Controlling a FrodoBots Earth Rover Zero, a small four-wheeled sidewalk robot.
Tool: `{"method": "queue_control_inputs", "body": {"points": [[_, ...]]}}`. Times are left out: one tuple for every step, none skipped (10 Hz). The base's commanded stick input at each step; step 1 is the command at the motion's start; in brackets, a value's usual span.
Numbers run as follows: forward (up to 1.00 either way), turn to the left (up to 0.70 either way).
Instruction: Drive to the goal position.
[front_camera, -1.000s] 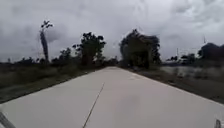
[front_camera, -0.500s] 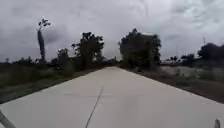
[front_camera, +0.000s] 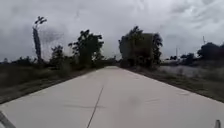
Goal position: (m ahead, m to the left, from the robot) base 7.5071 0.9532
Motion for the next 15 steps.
{"method": "queue_control_inputs", "body": {"points": [[0.85,0.00],[0.85,0.00],[0.85,0.00],[0.85,0.00],[0.85,0.00],[0.85,0.00],[0.85,0.00],[0.85,0.00],[0.85,0.00],[0.85,0.00],[0.85,0.00],[0.85,0.00],[0.85,0.00],[0.85,0.00],[0.85,0.00]]}}
